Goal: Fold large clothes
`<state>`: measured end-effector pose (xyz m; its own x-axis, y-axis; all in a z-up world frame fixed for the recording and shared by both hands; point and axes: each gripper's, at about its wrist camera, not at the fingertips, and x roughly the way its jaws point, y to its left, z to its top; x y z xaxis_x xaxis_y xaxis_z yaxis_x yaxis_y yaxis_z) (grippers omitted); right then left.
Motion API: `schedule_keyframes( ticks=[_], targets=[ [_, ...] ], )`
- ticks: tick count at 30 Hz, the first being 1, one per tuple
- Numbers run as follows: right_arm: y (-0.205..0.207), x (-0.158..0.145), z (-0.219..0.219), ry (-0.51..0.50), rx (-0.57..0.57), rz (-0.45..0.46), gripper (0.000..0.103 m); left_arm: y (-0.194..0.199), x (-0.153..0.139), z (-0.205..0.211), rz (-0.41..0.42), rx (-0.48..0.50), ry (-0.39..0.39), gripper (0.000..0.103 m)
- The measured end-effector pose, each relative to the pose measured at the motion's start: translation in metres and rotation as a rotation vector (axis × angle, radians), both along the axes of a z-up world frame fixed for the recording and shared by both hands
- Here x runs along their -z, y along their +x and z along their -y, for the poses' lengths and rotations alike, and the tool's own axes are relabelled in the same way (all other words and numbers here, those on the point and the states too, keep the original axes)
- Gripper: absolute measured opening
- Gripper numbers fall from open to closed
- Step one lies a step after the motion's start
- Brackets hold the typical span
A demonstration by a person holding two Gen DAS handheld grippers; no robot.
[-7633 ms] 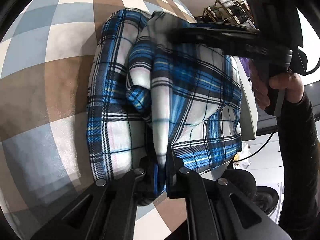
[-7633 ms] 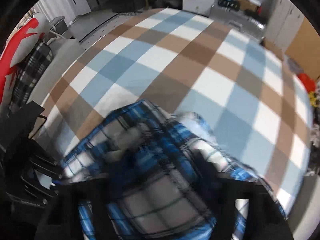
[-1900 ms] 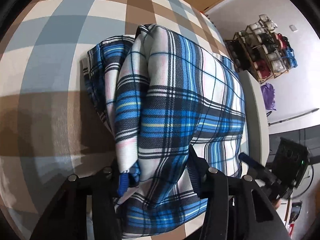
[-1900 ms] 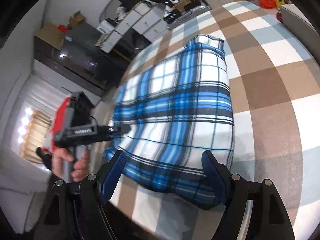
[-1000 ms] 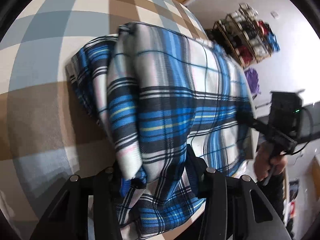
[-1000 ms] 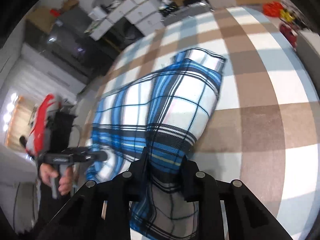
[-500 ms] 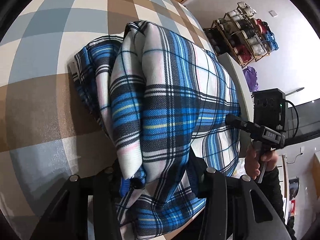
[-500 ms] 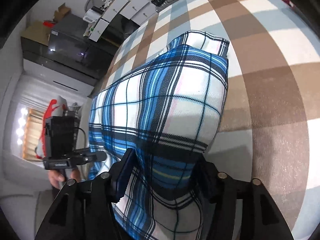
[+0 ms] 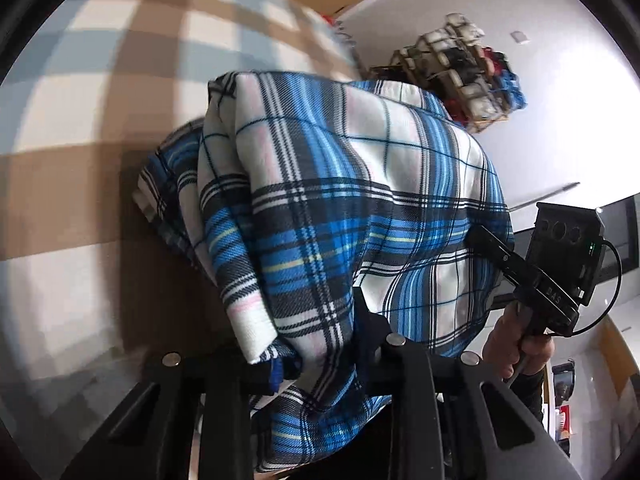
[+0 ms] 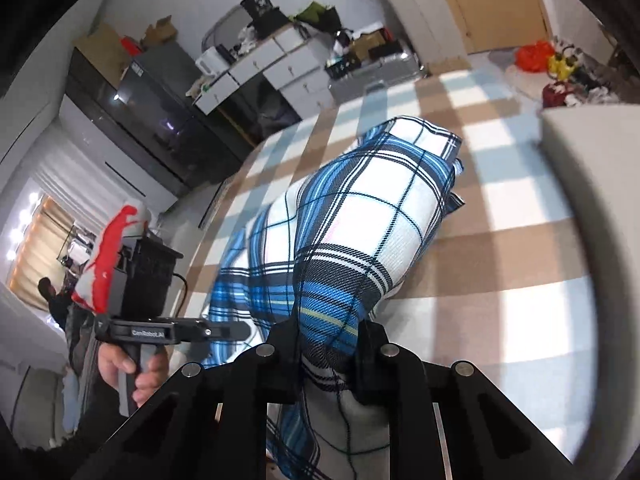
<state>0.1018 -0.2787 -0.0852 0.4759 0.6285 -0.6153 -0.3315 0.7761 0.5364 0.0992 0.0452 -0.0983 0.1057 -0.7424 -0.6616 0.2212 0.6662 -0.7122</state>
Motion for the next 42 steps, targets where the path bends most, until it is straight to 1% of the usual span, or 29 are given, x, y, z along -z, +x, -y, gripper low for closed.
schedule_keyframes(
  ticks=[1,5,6,7,9,11,12,16,18,19,20,23,24,25,26,27,28,29,30,32,33,34,35,36,37,38,40,42],
  targets=[
    [-0.003,-0.006,0.004,-0.005,0.009,0.004,0.017,0.000,-0.005,0.009,0.012,0.009,-0.007,0.021],
    [-0.015,-0.036,0.059,-0.013,0.060,0.039,0.017,0.008,-0.024,0.058,0.043,0.035,-0.064,0.021],
    [-0.018,-0.044,0.079,-0.021,0.079,0.051,0.017,0.011,-0.032,0.078,0.051,0.046,-0.079,0.021],
    [-0.021,-0.049,0.091,-0.026,0.091,0.056,0.017,0.014,-0.036,0.090,0.059,0.051,-0.086,0.021],
    [-0.022,-0.061,0.126,-0.046,0.121,0.069,0.017,0.019,-0.050,0.127,0.092,0.067,-0.092,0.021],
    [-0.019,-0.071,0.159,-0.070,0.145,0.080,0.017,0.026,-0.056,0.160,0.115,0.070,-0.103,0.021],
    [-0.016,-0.074,0.172,-0.078,0.151,0.082,0.017,0.026,-0.057,0.177,0.127,0.055,-0.109,0.021],
    [0.003,-0.076,0.221,-0.161,0.173,0.077,0.017,0.032,-0.044,0.233,0.136,0.018,-0.119,0.021],
    [0.017,-0.068,0.241,-0.203,0.186,0.056,0.018,0.041,-0.032,0.259,0.114,0.012,-0.129,0.021],
    [0.028,-0.058,0.256,-0.214,0.201,0.034,0.019,0.040,-0.029,0.263,0.108,0.011,-0.130,0.021],
    [0.034,-0.052,0.265,-0.213,0.215,0.019,0.019,0.045,-0.019,0.275,0.098,0.000,-0.126,0.021],
    [0.056,-0.018,0.298,-0.228,0.271,-0.064,0.023,0.040,-0.002,0.286,0.089,0.020,-0.112,0.021],
    [0.061,-0.007,0.304,-0.238,0.284,-0.092,0.027,0.038,0.001,0.292,0.097,0.037,-0.099,0.021],
    [0.067,0.006,0.312,-0.249,0.299,-0.120,0.034,0.037,0.001,0.296,0.115,0.052,-0.081,0.021],
    [0.071,0.013,0.320,-0.247,0.315,-0.133,0.038,0.035,-0.001,0.297,0.135,0.058,-0.064,0.023],
    [0.071,0.017,0.325,-0.246,0.334,-0.137,0.044,0.034,-0.002,0.295,0.155,0.064,-0.049,0.024],
    [0.070,0.022,0.332,-0.249,0.359,-0.136,0.051,0.034,-0.003,0.292,0.168,0.072,-0.028,0.028],
    [0.067,0.025,0.340,-0.269,0.388,-0.120,0.052,0.032,-0.005,0.290,0.176,0.085,-0.003,0.033],
    [0.065,0.026,0.347,-0.281,0.414,-0.102,0.052,0.031,-0.006,0.284,0.194,0.101,0.029,0.035],
    [0.047,0.022,0.367,-0.241,0.499,-0.074,0.052,0.026,-0.006,0.275,0.229,0.117,0.069,0.040],
    [0.035,0.017,0.372,-0.236,0.546,-0.062,0.054,0.025,-0.008,0.263,0.254,0.123,0.092,0.042],
    [0.026,0.011,0.375,-0.218,0.562,-0.036,0.055,0.022,-0.008,0.260,0.273,0.122,0.111,0.042],
    [0.017,0.004,0.373,-0.198,0.557,-0.008,0.058,0.020,-0.013,0.249,0.314,0.105,0.161,0.043],
    [0.007,-0.003,0.369,-0.188,0.545,0.021,0.070,0.018,-0.018,0.245,0.344,0.096,0.194,0.045],
    [-0.004,-0.010,0.359,-0.205,0.525,0.054,0.082,0.016,-0.021,0.242,0.358,0.090,0.206,0.045],
    [-0.015,-0.017,0.344,-0.239,0.487,0.091,0.085,0.013,-0.029,0.233,0.377,0.079,0.212,0.045],
    [-0.023,-0.020,0.315,-0.303,0.411,0.139,0.087,0.011,-0.045,0.229,0.391,0.062,0.189,0.045],
    [-0.025,-0.011,0.290,-0.365,0.340,0.126,0.087,0.009,-0.064,0.235,0.395,0.089,0.138,0.046]
  ],
)
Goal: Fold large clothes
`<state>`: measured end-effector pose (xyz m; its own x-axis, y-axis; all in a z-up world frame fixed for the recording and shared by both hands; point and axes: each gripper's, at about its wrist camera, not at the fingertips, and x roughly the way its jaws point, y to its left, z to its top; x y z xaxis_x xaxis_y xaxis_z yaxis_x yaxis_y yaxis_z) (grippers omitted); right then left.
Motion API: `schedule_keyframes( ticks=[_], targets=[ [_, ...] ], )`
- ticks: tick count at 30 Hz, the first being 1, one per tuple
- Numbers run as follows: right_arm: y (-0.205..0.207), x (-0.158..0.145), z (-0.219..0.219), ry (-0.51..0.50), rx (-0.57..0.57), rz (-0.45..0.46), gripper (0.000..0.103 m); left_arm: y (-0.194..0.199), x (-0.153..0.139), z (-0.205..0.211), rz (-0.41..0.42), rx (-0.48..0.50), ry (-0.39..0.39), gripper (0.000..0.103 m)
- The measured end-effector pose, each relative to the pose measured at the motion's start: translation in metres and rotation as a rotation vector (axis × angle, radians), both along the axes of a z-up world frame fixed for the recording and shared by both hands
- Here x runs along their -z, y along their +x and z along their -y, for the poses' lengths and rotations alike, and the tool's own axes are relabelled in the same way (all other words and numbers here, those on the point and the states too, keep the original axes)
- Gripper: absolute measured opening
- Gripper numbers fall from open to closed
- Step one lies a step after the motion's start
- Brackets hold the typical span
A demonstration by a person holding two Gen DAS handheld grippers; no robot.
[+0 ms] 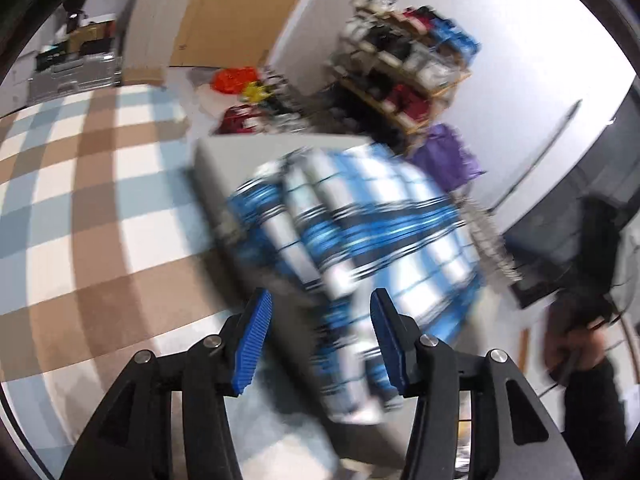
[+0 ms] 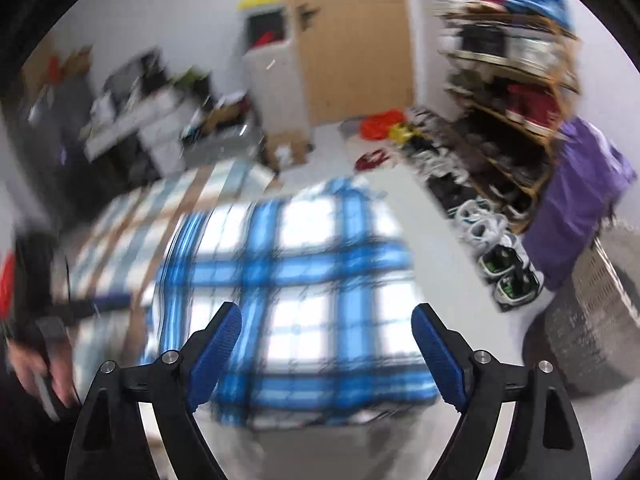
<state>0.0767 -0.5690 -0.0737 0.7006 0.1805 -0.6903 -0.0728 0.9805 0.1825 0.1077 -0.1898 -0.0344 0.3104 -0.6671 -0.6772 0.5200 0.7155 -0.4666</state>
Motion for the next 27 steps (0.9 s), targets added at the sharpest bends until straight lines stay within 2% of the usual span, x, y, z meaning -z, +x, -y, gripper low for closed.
schedule_keyframes(
  ticks=[2,6,7,9,11,12,14,18,21,23,25,27],
  targets=[
    [0.009,0.017,-0.016,-0.045,-0.004,-0.067,0.087,-0.002,-0.014,0.018,0.020,0.060,-0.013,0.047],
    [0.016,0.052,-0.032,-0.123,0.034,-0.169,0.088,0.009,-0.026,0.067,0.100,0.113,0.026,0.047],
    [0.014,0.058,-0.037,-0.147,0.040,-0.171,0.090,0.009,-0.021,0.069,0.102,0.137,0.038,0.047],
    [0.012,0.064,-0.044,-0.178,0.041,-0.161,0.095,0.030,-0.005,0.092,0.046,0.133,0.146,0.047],
    [0.011,0.070,-0.054,-0.255,0.047,-0.158,0.098,0.046,0.012,0.095,-0.002,0.140,0.188,0.047],
    [0.010,0.072,-0.057,-0.280,0.048,-0.157,0.100,0.051,0.021,0.095,0.004,0.138,0.211,0.047],
    [0.011,0.077,-0.060,-0.293,0.046,-0.162,0.103,0.054,0.034,0.090,-0.009,0.144,0.228,0.046],
    [0.006,0.078,-0.060,-0.266,0.062,-0.154,0.103,0.056,0.043,0.077,-0.030,0.152,0.183,0.045],
    [0.001,0.072,-0.055,-0.220,0.080,-0.134,0.103,0.046,0.023,0.069,-0.003,0.100,0.207,0.046],
    [-0.016,0.056,-0.047,-0.111,0.108,-0.075,0.103,0.036,-0.001,0.066,0.042,0.062,0.183,0.046],
    [-0.040,0.038,-0.044,-0.003,0.137,-0.010,0.103,0.021,-0.016,0.058,0.078,0.065,0.174,0.047],
    [-0.070,0.022,-0.050,0.038,0.174,0.053,0.103,0.002,-0.025,0.048,0.108,0.077,0.169,0.051]
  ],
)
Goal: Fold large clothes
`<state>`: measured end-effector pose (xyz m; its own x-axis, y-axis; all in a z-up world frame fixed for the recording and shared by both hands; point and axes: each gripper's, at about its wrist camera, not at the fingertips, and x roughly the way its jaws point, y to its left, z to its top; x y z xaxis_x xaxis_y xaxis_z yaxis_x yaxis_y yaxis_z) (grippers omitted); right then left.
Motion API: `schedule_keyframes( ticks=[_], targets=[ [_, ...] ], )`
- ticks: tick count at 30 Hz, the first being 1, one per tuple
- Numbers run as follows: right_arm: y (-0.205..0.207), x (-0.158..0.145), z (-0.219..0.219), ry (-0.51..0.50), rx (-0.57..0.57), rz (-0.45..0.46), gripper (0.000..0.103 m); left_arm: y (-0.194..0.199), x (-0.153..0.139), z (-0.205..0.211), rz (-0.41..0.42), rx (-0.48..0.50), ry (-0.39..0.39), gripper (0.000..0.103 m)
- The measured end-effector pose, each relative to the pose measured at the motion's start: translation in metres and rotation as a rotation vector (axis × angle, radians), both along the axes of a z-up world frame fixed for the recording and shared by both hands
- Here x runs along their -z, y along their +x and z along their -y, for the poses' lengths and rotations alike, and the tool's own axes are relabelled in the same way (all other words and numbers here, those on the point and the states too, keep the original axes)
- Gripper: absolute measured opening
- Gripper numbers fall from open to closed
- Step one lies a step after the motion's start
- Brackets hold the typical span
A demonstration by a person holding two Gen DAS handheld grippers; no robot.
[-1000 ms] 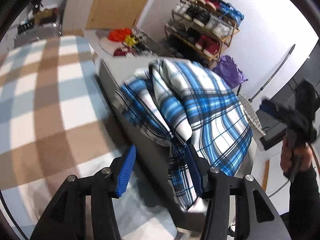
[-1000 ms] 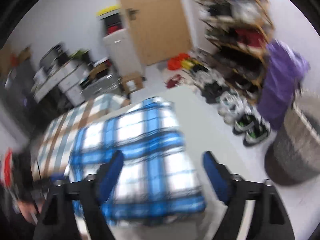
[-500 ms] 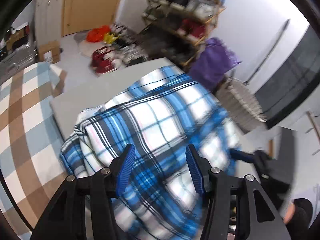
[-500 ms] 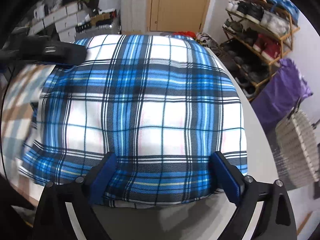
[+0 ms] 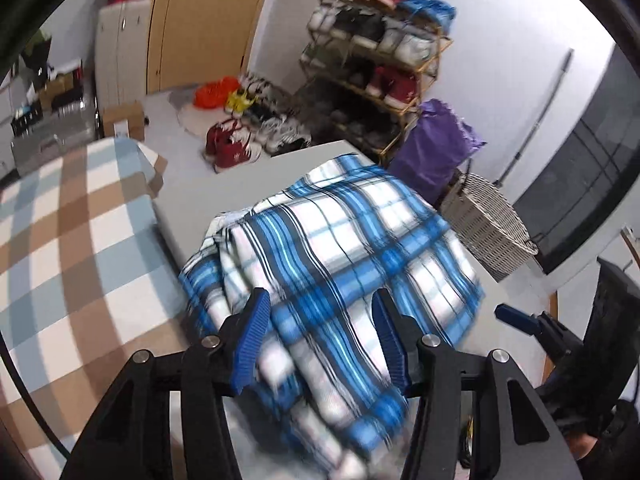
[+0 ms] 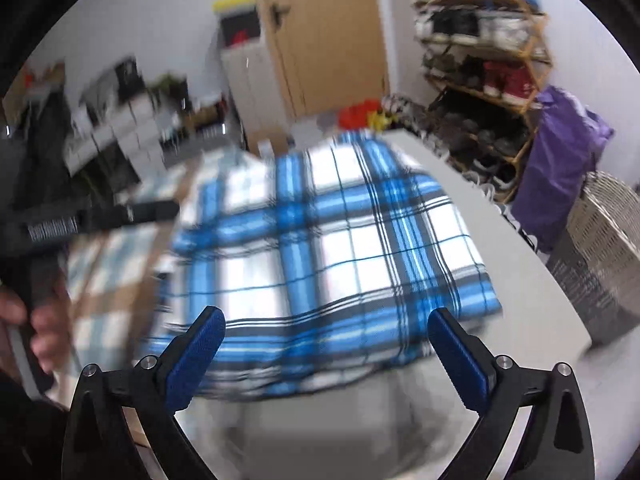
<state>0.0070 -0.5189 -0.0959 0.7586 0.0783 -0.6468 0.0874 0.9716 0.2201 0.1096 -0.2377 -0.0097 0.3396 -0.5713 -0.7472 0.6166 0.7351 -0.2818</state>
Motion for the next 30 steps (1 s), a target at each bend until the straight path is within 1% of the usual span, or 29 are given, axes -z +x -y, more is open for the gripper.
schedule_keyframes(
  ticks=[2,6,7,8,9,10,12,14,17,19,22,25,28,30],
  targets=[
    [-0.024,-0.011,-0.012,0.002,0.025,0.049,0.103,-0.024,-0.007,-0.013,0.036,0.001,-0.005,0.067],
    [-0.079,-0.031,-0.038,-0.005,0.103,0.153,0.103,-0.066,-0.018,-0.036,0.103,-0.009,-0.035,0.070],
    [-0.087,-0.036,-0.042,-0.014,0.126,0.181,0.103,-0.070,-0.017,-0.039,0.113,-0.019,-0.041,0.078],
    [-0.097,-0.039,-0.048,-0.027,0.149,0.204,0.103,-0.081,-0.018,-0.046,0.133,-0.037,-0.045,0.088],
    [-0.104,-0.041,-0.051,-0.042,0.163,0.222,0.103,-0.089,-0.018,-0.050,0.162,-0.049,-0.049,0.090],
    [-0.115,-0.042,-0.060,-0.066,0.171,0.244,0.103,-0.088,-0.017,-0.052,0.185,-0.054,-0.048,0.090],
    [-0.115,-0.043,-0.067,-0.084,0.181,0.253,0.103,-0.103,-0.019,-0.058,0.259,-0.060,-0.030,0.090],
    [-0.120,-0.041,-0.072,-0.060,0.176,0.258,0.103,-0.113,-0.018,-0.063,0.305,-0.079,-0.007,0.090],
    [-0.129,-0.039,-0.079,-0.052,0.183,0.265,0.103,-0.121,-0.012,-0.071,0.303,-0.094,0.010,0.090],
    [-0.136,-0.039,-0.086,-0.076,0.190,0.269,0.103,-0.127,-0.008,-0.073,0.308,-0.102,0.029,0.090],
    [-0.143,-0.042,-0.094,-0.125,0.204,0.283,0.103,-0.137,-0.006,-0.075,0.348,-0.104,0.040,0.090],
    [-0.148,-0.044,-0.097,-0.139,0.206,0.303,0.103,-0.142,-0.009,-0.076,0.375,-0.112,0.019,0.090],
    [-0.150,-0.045,-0.098,-0.159,0.212,0.311,0.103,-0.144,-0.012,-0.075,0.394,-0.127,0.012,0.090],
    [-0.153,-0.044,-0.099,-0.165,0.219,0.318,0.103,-0.146,-0.012,-0.074,0.422,-0.138,0.009,0.090]
  ],
)
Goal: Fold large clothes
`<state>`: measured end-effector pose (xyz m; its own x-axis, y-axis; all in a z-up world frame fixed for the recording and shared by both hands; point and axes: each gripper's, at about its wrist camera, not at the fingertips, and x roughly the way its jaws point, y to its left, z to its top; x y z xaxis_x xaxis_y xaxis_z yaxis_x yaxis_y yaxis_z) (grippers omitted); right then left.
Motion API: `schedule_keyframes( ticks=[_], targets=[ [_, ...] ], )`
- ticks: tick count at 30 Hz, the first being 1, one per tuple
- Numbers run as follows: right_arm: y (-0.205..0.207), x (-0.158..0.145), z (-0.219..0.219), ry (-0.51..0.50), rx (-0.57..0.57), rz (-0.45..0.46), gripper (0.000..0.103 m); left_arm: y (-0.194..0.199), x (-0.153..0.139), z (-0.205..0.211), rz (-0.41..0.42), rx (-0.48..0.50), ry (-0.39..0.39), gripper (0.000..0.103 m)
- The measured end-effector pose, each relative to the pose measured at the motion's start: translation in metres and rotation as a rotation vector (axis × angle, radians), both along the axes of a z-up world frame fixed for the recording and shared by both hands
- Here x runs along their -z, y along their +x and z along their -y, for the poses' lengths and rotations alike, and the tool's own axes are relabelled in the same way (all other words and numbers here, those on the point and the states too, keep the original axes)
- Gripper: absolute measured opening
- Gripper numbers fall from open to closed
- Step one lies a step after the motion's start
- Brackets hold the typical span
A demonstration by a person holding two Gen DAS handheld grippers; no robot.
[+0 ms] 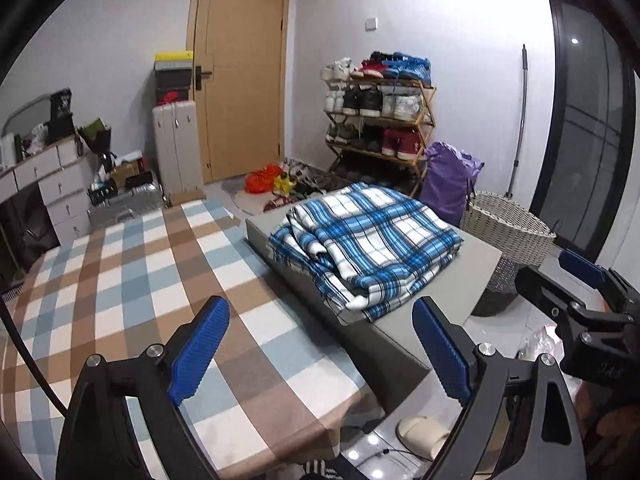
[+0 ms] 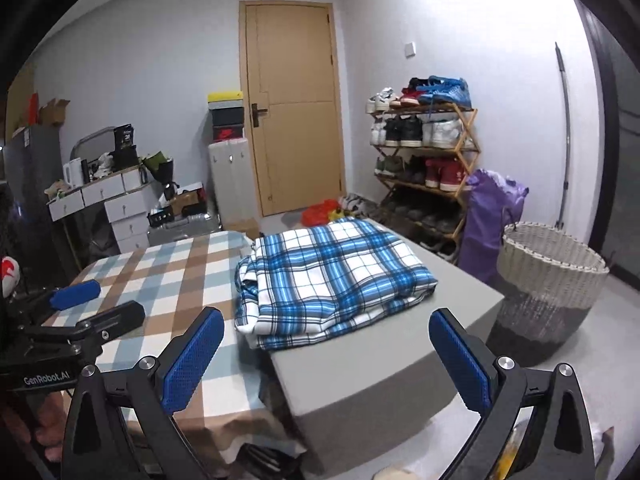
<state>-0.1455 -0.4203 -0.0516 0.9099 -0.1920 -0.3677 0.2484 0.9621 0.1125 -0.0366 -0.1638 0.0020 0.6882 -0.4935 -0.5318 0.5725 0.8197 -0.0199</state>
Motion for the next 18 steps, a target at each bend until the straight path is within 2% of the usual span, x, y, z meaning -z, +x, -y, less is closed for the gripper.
schedule_keyframes(
  ticks=[2,8,18],
  targets=[
    [-0.001,0.001,-0.001,0.000,-0.006,0.000,0.103,-0.001,0.000,0.003,0.020,-0.007,0.008,0.090],
    [0.003,0.007,0.003,-0.008,0.012,-0.005,0.103,0.005,0.010,0.014,-0.001,0.024,0.012,0.090],
    [-0.001,0.019,0.016,0.053,0.027,-0.010,0.103,-0.001,0.011,0.020,0.010,0.009,0.015,0.090]
  ],
)
